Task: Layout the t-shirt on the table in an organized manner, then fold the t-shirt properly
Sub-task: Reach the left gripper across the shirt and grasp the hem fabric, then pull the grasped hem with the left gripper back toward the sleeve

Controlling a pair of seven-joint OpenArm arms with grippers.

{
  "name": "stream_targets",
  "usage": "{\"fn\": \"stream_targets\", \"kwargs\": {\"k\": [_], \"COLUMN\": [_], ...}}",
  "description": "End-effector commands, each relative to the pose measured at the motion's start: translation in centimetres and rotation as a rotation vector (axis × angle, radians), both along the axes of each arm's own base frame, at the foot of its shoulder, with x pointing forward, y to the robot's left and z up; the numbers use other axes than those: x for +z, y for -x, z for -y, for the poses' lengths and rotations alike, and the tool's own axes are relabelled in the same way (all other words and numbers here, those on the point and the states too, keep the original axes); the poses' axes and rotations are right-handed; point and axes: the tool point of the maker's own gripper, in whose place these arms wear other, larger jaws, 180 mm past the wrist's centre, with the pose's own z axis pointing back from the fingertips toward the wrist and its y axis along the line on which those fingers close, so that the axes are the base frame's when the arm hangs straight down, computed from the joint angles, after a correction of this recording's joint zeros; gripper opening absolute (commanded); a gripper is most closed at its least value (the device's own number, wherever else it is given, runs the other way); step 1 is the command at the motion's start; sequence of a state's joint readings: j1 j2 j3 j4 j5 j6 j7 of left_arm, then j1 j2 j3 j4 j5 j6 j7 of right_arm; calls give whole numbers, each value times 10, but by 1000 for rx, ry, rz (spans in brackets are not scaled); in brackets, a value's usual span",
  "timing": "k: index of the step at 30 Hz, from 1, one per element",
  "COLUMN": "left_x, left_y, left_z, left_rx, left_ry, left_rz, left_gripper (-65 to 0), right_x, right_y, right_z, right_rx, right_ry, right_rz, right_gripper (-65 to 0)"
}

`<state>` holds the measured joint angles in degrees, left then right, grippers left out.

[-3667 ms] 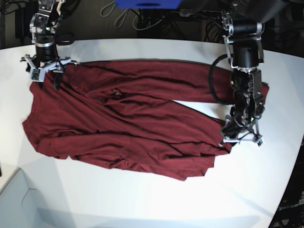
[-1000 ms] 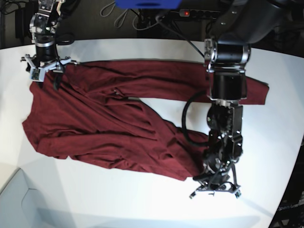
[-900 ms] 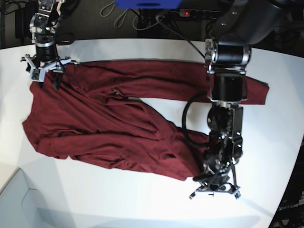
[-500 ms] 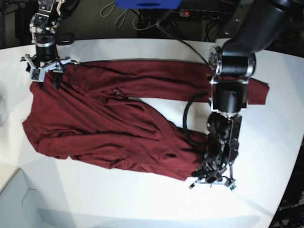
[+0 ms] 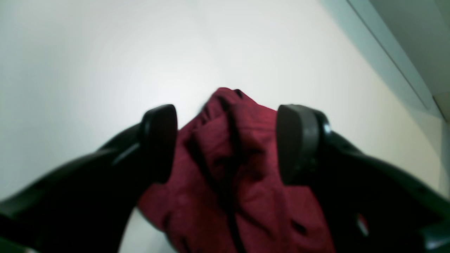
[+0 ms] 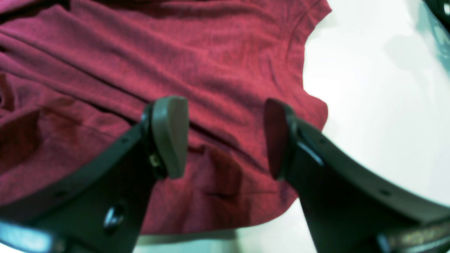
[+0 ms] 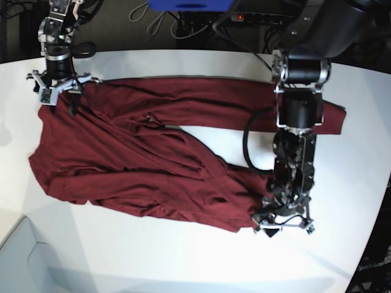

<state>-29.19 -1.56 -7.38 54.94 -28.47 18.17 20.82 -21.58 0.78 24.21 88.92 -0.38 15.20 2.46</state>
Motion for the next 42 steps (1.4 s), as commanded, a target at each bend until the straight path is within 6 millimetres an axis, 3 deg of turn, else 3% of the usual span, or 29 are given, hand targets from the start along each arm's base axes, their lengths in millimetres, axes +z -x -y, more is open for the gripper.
{"fn": "stream_targets", "kwargs": {"k": [1, 3, 5, 13, 24, 33, 37, 42], "left_x": [30, 30, 23, -23, -40, -44, -38, -36], "left_y": [-10, 0, 5, 18, 25, 25, 20, 20], "left_z": [-2, -15, -17, -16, -16, -15, -16, -15], "left_rx": [2, 14, 13, 13, 13, 12, 15, 14], "left_ry": [-13, -39, -45, -34, -32, -30, -30, -28], "left_rz": [89, 102, 90, -32, -79, -93, -81, -78], "left_gripper": [-276, -336, -358, -359, -364, -521, -650, -649], "right_x": [12, 12, 12, 12, 13, 14, 14, 14], "right_y": [-5, -5, -5, -12, -13, -14, -14, -14], "right_z": [4, 4, 4, -6, -6, -6, -6, -6], "right_rx": [-4, -4, -4, 20, 20, 20, 20, 20], "right_ry": [14, 14, 14, 3, 3, 3, 3, 3], "right_rz": [47, 47, 46, 55, 58, 59, 59, 59], "right_gripper": [-310, -310, -310, -310, -310, -310, -310, -310]}}
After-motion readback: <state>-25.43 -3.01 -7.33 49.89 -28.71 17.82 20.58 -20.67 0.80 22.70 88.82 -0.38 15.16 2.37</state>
